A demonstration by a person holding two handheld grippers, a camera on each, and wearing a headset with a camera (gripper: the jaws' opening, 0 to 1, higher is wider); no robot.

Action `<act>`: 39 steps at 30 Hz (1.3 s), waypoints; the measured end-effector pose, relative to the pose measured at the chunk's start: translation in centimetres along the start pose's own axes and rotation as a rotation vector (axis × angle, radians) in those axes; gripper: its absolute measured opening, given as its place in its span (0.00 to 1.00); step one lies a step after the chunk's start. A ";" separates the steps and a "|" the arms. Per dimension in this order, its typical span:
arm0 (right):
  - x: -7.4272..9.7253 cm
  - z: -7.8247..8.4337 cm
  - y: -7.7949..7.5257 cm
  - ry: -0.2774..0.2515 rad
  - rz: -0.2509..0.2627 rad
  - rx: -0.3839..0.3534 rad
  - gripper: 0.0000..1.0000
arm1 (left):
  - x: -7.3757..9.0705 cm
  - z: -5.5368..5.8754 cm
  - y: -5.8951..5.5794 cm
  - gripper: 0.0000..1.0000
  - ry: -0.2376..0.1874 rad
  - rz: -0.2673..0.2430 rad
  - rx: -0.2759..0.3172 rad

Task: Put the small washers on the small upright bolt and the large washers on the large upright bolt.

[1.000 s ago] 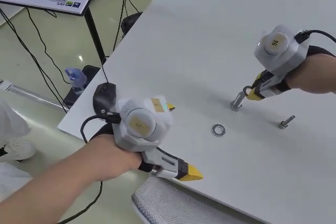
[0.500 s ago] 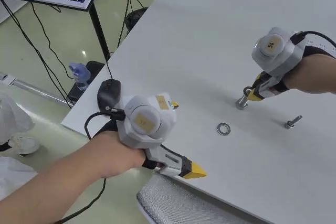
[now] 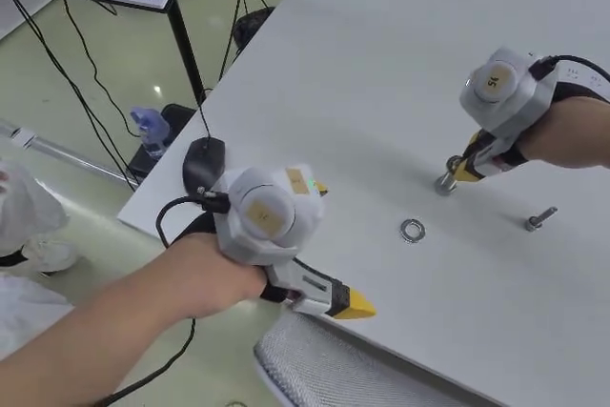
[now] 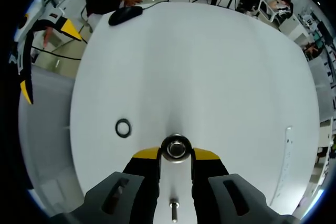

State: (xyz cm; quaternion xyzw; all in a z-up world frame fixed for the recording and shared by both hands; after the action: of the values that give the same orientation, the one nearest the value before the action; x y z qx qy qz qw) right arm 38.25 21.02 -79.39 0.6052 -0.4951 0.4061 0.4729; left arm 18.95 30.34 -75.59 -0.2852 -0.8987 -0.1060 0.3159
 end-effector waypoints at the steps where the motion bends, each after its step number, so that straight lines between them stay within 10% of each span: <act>1: -0.1 0.1 0.0 0.006 0.000 0.001 0.22 | 0.0 0.0 0.0 0.94 0.000 0.000 0.002; 39: -3.6 1.1 -1.0 0.043 -0.005 -0.011 0.22 | 0.5 1.0 0.1 0.90 0.020 0.008 0.017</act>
State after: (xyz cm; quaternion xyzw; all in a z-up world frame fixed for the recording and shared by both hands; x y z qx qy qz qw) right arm 38.57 20.74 -83.25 0.5950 -0.4856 0.4151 0.4877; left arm 18.17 31.01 -76.09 -0.2848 -0.8952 -0.0998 0.3279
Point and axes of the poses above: the centre of the closed fingertips' face, and the gripper's own axes: x roughly backward along the fingers, y roughly to its left, z roughly out of its underside, the point moved 2 cm from there along x, roughly backward along the fingers, and after that the axes turned 12 degrees about -z, right-handed, at the moved point
